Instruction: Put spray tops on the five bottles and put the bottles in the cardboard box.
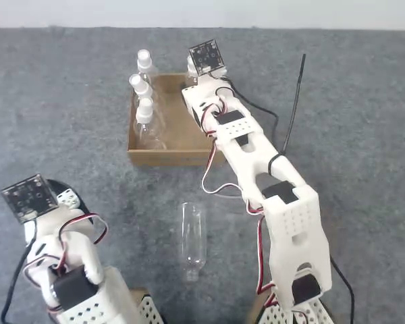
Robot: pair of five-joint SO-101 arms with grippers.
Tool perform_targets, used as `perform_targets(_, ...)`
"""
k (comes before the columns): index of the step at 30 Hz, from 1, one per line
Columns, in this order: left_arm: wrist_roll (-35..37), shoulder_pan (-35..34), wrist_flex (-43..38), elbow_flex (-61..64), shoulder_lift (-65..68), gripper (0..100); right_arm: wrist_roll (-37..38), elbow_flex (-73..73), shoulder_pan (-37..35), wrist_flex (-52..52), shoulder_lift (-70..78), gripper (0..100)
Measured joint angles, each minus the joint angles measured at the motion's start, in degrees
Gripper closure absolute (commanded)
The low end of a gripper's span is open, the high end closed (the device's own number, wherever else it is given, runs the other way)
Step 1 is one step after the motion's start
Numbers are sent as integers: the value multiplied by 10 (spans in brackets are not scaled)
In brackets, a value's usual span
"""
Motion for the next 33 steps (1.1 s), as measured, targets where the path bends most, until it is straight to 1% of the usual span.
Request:
perform_targets(10,0,0,0,0,0,987,-1,-1,0,27,-1,802)
perform_targets(16,0,0,0,0,0,987,-1,-1,0,35,-1,736)
perform_targets(33,0,0,0,0,0,987,2,-1,0,68,-5,737)
